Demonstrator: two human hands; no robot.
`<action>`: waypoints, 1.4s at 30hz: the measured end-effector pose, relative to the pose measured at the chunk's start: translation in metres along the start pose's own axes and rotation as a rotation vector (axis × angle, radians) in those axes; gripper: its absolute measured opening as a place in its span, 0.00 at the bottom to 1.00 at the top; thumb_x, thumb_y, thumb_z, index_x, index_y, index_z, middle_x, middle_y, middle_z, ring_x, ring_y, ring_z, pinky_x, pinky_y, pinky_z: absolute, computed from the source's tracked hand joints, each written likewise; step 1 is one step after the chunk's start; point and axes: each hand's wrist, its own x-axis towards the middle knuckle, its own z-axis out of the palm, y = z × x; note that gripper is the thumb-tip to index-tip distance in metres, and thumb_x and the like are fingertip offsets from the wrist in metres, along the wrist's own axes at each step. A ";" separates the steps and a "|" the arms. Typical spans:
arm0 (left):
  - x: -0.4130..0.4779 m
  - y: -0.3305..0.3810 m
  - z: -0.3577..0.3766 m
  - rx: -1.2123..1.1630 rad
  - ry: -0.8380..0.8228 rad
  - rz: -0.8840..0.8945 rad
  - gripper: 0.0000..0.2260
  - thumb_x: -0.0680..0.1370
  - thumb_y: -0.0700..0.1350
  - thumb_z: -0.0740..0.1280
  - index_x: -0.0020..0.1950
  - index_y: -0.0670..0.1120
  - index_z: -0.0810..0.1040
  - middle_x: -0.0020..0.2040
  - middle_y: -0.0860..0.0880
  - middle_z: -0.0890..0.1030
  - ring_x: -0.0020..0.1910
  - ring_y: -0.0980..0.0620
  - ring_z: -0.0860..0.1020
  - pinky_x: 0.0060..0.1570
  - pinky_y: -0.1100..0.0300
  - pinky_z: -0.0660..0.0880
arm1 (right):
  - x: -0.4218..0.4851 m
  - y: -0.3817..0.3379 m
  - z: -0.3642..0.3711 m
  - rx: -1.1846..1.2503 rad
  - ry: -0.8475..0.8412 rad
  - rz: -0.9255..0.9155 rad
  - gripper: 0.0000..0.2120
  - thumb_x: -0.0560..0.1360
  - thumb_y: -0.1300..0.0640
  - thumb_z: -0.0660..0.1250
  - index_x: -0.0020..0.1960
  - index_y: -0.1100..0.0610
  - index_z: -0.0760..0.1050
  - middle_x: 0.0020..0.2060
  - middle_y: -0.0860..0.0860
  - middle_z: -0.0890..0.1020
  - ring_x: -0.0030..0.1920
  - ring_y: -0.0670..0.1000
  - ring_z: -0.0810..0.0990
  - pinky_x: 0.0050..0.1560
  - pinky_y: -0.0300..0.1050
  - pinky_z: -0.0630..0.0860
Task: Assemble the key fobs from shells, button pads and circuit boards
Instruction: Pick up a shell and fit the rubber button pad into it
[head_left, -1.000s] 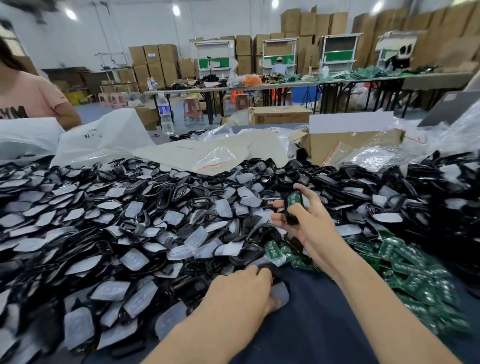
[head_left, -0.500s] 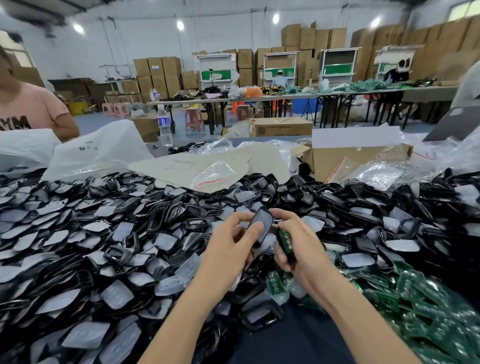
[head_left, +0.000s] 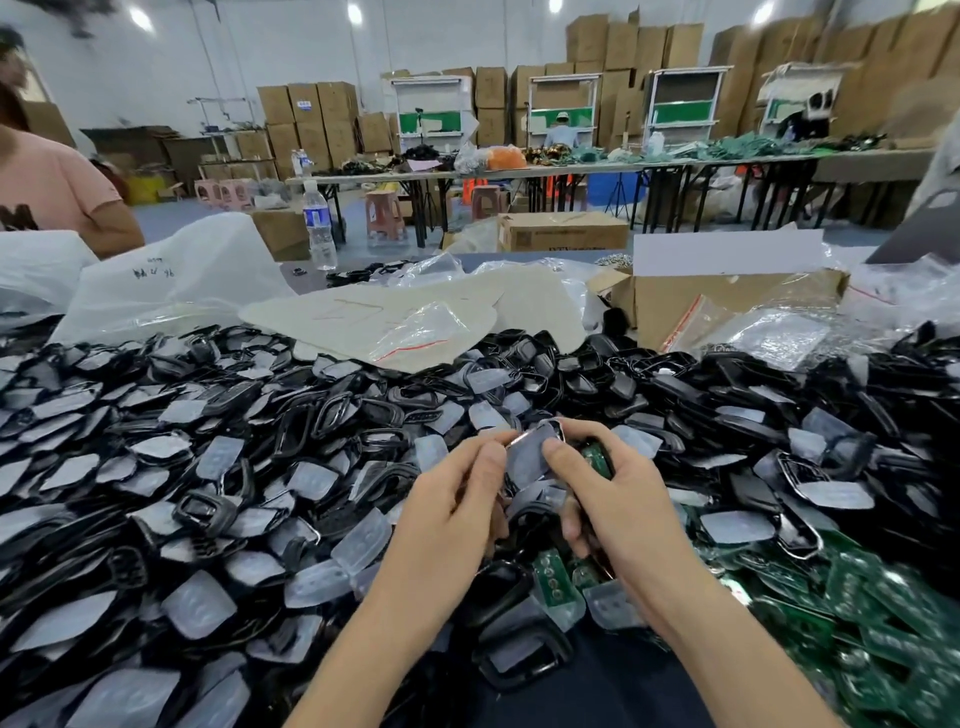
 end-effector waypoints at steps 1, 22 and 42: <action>-0.001 -0.001 0.001 0.007 -0.009 -0.009 0.09 0.82 0.57 0.61 0.56 0.69 0.78 0.31 0.56 0.78 0.30 0.58 0.75 0.31 0.64 0.72 | 0.000 0.000 -0.001 0.010 0.013 0.007 0.05 0.79 0.50 0.69 0.55 0.45 0.78 0.22 0.55 0.75 0.20 0.50 0.69 0.21 0.39 0.68; -0.002 -0.003 0.002 -0.009 -0.032 -0.052 0.11 0.84 0.51 0.61 0.57 0.67 0.79 0.34 0.55 0.79 0.35 0.56 0.77 0.37 0.52 0.76 | -0.003 0.004 0.003 0.036 -0.004 -0.001 0.03 0.79 0.50 0.70 0.51 0.48 0.79 0.24 0.54 0.77 0.20 0.49 0.73 0.19 0.39 0.68; -0.001 0.003 0.001 -0.080 0.004 -0.035 0.16 0.82 0.46 0.65 0.54 0.70 0.81 0.33 0.56 0.78 0.32 0.58 0.76 0.34 0.60 0.74 | -0.006 0.002 0.003 0.024 0.047 -0.074 0.03 0.79 0.51 0.70 0.50 0.46 0.83 0.21 0.56 0.76 0.19 0.49 0.71 0.20 0.37 0.68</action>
